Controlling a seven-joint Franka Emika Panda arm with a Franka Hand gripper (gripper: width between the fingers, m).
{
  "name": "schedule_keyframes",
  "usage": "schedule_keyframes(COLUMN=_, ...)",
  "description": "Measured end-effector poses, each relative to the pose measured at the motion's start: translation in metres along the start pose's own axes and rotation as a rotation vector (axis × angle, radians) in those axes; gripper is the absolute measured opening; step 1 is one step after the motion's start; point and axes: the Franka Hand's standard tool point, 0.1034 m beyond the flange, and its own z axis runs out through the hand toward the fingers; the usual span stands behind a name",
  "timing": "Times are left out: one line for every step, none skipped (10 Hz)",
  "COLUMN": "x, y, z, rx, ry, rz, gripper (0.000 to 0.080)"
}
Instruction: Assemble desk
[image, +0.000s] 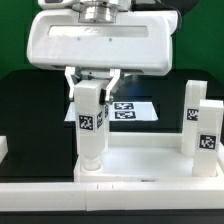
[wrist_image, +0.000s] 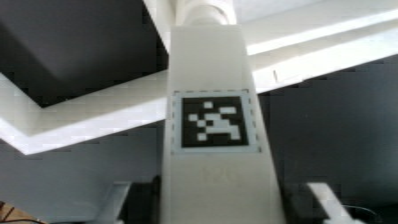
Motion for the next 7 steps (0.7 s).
schedule_keyframes(x=-0.0032, y=0.0005, z=0.0032, rx=-0.004, ry=-0.005, rz=-0.004, gripper=0.0284)
schedule_keyframes(x=-0.0057, y=0.0005, z=0.0063, rx=-0.008, ry=-0.005, rz=-0.007, gripper=0.0284)
schedule_keyframes(x=-0.0073, y=-0.0009, z=0.0090, rx=-0.011, ry=0.002, rz=-0.014, gripper=0.0284)
schedule_keyframes(x=-0.0067, y=-0.0033, z=0.0094, rx=-0.010, ry=0.015, rz=-0.019, gripper=0.0284)
schedule_keyframes(x=-0.0063, y=-0.0058, z=0.0098, rx=-0.010, ry=0.032, rz=-0.025, gripper=0.0284)
schedule_keyframes(x=-0.0062, y=-0.0080, z=0.0102, rx=-0.010, ry=0.043, rz=-0.031, gripper=0.0284)
schedule_keyframes(x=-0.0060, y=-0.0087, z=0.0103, rx=-0.010, ry=0.051, rz=-0.034, gripper=0.0284)
